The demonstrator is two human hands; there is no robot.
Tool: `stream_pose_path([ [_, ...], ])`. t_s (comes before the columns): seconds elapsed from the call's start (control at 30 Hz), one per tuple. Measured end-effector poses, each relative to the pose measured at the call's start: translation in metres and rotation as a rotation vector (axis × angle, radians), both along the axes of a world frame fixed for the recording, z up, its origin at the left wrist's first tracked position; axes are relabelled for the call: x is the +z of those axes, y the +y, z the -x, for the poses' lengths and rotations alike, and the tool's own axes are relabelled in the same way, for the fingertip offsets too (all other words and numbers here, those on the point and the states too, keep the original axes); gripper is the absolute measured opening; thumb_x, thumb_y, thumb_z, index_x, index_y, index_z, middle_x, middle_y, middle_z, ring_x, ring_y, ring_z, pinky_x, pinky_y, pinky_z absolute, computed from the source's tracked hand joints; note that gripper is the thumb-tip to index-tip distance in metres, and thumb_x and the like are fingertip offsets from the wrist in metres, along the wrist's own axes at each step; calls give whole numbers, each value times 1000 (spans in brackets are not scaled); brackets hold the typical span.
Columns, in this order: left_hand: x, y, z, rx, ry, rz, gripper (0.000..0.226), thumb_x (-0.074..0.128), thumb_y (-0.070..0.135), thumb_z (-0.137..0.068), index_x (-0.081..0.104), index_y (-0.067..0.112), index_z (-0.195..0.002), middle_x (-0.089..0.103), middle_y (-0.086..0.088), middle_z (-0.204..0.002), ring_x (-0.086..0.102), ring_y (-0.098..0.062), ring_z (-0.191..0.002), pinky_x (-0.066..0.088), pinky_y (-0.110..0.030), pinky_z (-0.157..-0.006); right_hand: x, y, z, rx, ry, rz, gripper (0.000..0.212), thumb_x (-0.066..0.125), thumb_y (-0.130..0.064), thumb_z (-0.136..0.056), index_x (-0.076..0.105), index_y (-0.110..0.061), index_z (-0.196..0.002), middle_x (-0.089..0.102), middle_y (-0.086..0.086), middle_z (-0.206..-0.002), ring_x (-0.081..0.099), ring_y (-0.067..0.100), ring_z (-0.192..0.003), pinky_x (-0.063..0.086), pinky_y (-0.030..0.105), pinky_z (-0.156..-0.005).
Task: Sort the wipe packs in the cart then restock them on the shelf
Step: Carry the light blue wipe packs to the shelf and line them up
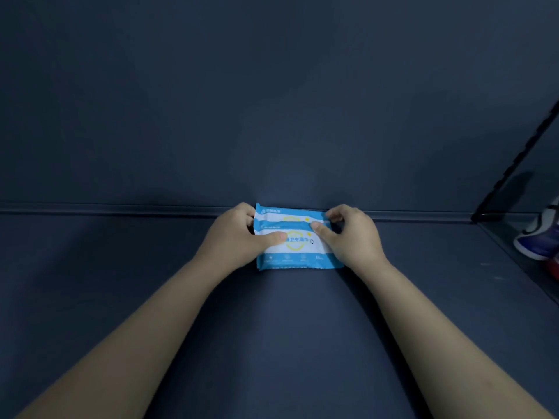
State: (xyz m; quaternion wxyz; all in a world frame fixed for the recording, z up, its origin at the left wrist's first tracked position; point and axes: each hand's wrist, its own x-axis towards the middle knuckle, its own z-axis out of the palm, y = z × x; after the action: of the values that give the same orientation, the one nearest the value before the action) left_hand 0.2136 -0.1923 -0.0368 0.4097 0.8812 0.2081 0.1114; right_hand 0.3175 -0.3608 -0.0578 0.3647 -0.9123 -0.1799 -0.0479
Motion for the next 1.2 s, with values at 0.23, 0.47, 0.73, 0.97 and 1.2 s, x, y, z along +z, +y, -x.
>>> stream_pose_path([
  [0.23,-3,1,3,-20,-49,-405,58,66,62,-73,54,25,-115,53,11,-115,52,-11,-107,46,-35,-87,8,-3,6,7,-85,105,31,61,-42,-88,60,-19,-108,58,-3,-106,56,18,-102,38,25,-76],
  [0.47,-12,1,0,-22,-30,-390,55,56,63,-80,56,26,-122,56,5,-113,50,-17,-109,44,-36,-90,16,-4,17,130,-67,228,51,60,-61,-80,59,-25,-117,57,-6,-112,52,16,-110,45,32,-86],
  [0.73,30,-29,23,-133,-32,-812,59,39,65,-88,52,19,-123,58,-2,-120,49,-26,-112,35,-36,-92,66,-48,75,-99,-194,441,43,38,-42,-98,43,-18,-133,51,7,-125,52,32,-113,43,38,-84],
  [0.97,74,-143,102,-547,-395,-814,59,49,61,-84,53,16,-121,61,-4,-114,52,-29,-108,36,-40,-89,92,-146,242,-539,-377,534,48,49,-33,-93,44,-11,-135,53,11,-125,52,37,-110,45,45,-84],
  [1.2,66,-296,214,-1001,-513,-835,55,49,63,-82,54,16,-112,62,-7,-109,53,-31,-105,37,-39,-86,68,-270,427,-973,-25,610,50,45,-43,-93,37,-16,-134,48,9,-126,51,34,-110,44,39,-82],
])
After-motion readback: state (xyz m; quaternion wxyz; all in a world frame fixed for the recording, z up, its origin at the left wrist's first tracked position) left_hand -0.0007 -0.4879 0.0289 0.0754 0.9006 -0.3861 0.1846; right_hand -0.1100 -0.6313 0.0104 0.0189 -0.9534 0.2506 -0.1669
